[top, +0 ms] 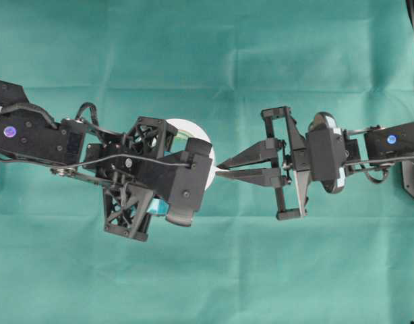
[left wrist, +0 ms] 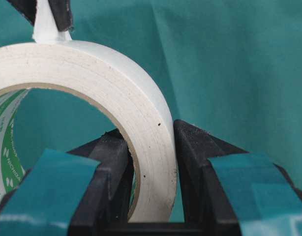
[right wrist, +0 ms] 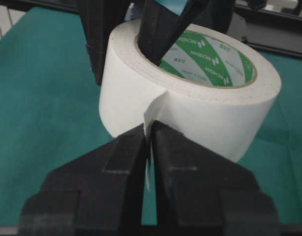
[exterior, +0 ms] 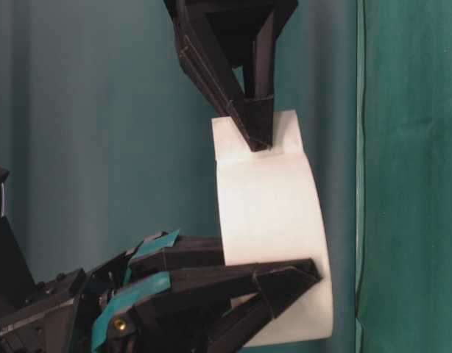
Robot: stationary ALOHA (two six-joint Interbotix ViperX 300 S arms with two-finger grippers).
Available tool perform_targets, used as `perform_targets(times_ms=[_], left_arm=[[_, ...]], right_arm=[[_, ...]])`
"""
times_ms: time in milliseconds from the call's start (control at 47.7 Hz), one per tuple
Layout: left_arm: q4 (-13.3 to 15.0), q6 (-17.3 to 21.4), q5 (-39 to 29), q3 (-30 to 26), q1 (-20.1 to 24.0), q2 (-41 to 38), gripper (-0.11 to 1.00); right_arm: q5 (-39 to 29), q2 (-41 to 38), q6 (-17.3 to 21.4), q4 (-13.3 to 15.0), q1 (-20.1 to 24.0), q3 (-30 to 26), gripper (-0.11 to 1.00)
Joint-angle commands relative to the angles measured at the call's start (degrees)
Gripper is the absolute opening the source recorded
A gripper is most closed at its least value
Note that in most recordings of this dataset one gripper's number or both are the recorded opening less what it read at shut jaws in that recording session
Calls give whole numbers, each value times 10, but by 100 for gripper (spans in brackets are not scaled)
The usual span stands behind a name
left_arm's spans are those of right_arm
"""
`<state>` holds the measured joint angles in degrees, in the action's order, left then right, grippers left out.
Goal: Peel off the duct tape with your right arm.
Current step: 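Move the right gripper to the loose tape end, then pinch the loose tape end with the right gripper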
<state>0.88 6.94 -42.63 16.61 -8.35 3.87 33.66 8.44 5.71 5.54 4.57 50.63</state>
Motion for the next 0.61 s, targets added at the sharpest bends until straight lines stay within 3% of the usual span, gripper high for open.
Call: perform_targets(times_ms=[0,587], left_arm=[[-2,1,5,-13,3,9,22],[-2,0,4,-9,3,8,22]], right_arm=[[7,6,-2,-1,3,-11,-9],[24,5,-2,-1,4,-12,-9]])
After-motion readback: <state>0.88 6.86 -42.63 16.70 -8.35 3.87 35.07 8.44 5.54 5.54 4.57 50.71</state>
